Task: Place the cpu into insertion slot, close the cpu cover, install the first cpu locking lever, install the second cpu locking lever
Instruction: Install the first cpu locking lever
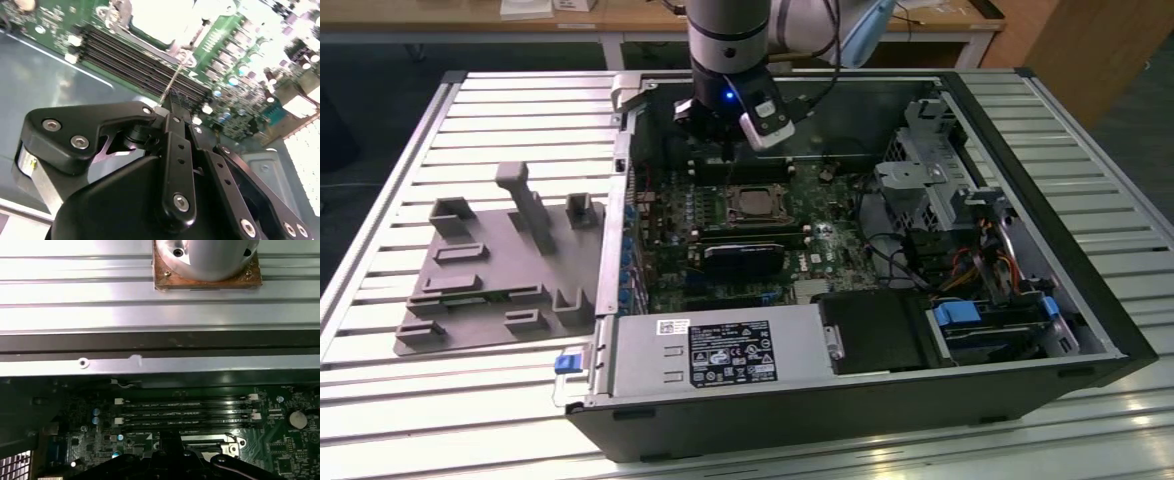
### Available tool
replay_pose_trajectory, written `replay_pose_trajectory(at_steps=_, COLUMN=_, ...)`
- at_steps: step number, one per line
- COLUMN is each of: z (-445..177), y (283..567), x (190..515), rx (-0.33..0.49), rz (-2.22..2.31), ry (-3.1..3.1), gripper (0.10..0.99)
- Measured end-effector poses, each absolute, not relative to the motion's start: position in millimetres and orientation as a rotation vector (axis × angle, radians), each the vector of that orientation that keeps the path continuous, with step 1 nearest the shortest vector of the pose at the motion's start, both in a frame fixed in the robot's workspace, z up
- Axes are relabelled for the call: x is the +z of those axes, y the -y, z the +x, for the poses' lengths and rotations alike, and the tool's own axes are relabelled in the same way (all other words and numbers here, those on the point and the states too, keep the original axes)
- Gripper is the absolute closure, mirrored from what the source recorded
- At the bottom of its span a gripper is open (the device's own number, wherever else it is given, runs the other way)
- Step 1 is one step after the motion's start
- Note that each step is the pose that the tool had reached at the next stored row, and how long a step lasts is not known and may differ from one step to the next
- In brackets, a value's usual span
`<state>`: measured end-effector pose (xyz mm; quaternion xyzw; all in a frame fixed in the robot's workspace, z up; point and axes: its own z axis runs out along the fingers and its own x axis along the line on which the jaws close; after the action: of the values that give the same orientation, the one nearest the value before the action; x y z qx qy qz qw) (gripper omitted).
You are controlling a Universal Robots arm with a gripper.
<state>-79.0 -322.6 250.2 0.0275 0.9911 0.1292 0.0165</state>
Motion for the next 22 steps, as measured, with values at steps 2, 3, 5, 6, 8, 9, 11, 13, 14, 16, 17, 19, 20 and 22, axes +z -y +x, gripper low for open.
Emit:
replay_pose_trajectory(at_steps=2, z=-72.9, y=322.5, x=250.1, rx=0.402, rz=0.086, ry=-3.081, gripper=0.984)
replay_pose_trajectory(at_steps=3, z=-70.3, y=322.5, x=250.1, rx=0.402, rz=0.086, ry=-3.081, gripper=0.984)
replay_pose_trajectory(at_steps=5, z=-67.7, y=322.5, x=250.1, rx=0.402, rz=0.086, ry=-3.082, gripper=0.984)
replay_pose_trajectory(at_steps=6, z=-67.6, y=322.6, x=250.1, rx=0.402, rz=0.086, ry=-3.082, gripper=0.984)
replay_pose_trajectory(at_steps=8, z=-67.5, y=322.5, x=250.0, rx=0.402, rz=0.086, ry=-3.081, gripper=0.984)
replay_pose_trajectory(at_steps=9, z=-67.5, y=322.5, x=250.1, rx=0.402, rz=0.086, ry=-3.081, gripper=0.984)
replay_pose_trajectory(at_steps=11, z=-67.3, y=322.5, x=250.0, rx=0.402, rz=0.086, ry=-3.081, gripper=0.984)
replay_pose_trajectory(at_steps=13, z=-67.4, y=322.5, x=249.1, rx=0.401, rz=0.084, ry=-3.073, gripper=0.984)
replay_pose_trajectory(at_steps=14, z=-67.6, y=322.5, x=248.5, rx=0.4, rz=0.082, ry=-3.065, gripper=0.984)
replay_pose_trajectory(at_steps=16, z=-67.7, y=322.5, x=247.3, rx=0.399, rz=0.079, ry=-3.051, gripper=0.984)
replay_pose_trajectory(at_steps=17, z=-67.8, y=322.5, x=246.7, rx=0.399, rz=0.077, ry=-3.044, gripper=0.984)
replay_pose_trajectory(at_steps=19, z=-67.8, y=322.5, x=245.5, rx=0.398, rz=0.074, ry=-3.031, gripper=0.984)
replay_pose_trajectory(at_steps=20, z=-67.8, y=322.5, x=244.9, rx=0.397, rz=0.073, ry=-3.023, gripper=0.984)
replay_pose_trajectory(at_steps=22, z=-67.8, y=322.5, x=243.4, rx=0.396, rz=0.07, ry=-3.012, gripper=0.984)
